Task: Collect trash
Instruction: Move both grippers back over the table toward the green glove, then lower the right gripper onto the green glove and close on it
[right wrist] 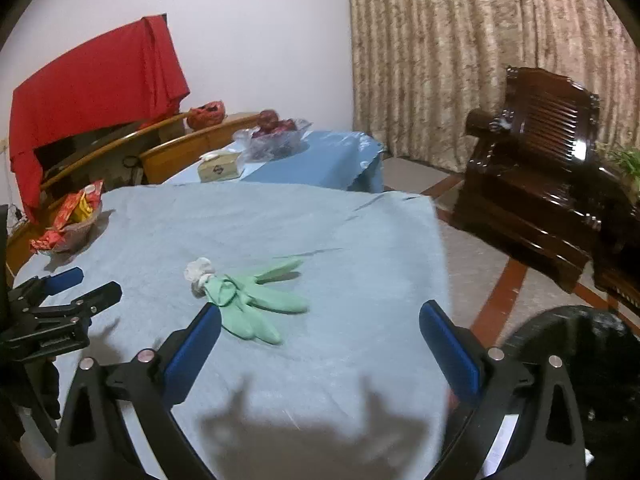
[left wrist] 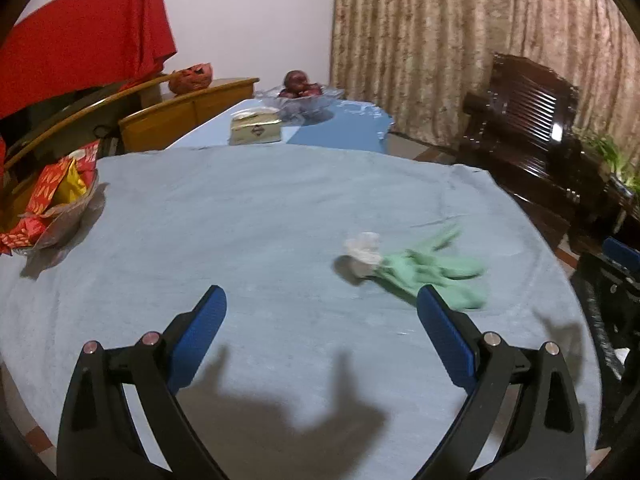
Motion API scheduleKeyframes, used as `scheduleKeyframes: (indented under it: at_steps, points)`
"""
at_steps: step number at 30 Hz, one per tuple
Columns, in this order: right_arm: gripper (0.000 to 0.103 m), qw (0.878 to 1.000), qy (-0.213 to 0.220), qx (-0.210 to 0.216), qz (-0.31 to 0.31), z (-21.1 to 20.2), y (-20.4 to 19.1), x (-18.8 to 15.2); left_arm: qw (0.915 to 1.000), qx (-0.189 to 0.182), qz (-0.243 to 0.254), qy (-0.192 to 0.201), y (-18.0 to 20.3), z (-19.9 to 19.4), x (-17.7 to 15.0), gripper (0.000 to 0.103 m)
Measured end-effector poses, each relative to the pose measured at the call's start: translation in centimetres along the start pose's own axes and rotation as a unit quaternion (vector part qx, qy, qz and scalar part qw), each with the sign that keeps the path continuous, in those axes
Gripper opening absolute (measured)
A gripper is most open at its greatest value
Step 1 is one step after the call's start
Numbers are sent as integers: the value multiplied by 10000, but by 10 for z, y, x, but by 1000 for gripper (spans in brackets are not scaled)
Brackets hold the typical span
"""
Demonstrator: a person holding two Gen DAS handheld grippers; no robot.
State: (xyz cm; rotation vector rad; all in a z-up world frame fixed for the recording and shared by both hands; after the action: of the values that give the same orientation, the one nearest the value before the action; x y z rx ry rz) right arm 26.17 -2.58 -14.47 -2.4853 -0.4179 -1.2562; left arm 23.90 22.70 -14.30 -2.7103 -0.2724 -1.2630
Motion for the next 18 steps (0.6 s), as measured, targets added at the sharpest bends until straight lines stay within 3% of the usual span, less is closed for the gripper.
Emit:
scheduleKeyframes:
  at_steps: [11, 18]
  points:
    - [97, 9978, -571, 213, -253, 95, -45, -8, 9992, 286, -131, -248, -41, 53, 3, 93]
    - [97, 9944, -963, 253, -346, 133, -58, -20, 9984, 395, -217, -353, -52, 70, -2, 93]
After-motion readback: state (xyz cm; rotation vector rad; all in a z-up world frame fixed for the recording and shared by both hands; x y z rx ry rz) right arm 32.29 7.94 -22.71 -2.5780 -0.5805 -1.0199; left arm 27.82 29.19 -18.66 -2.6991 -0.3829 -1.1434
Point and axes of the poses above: each gripper's, at about its wrist camera, not at the fingertips, and z roughly the way its jaws point, y to its right, x to its top, the point moved 7 cm from there along z, roughly the way its jaws point, and after that the axes turned 6 degrees about x, right-handed, at the moved point
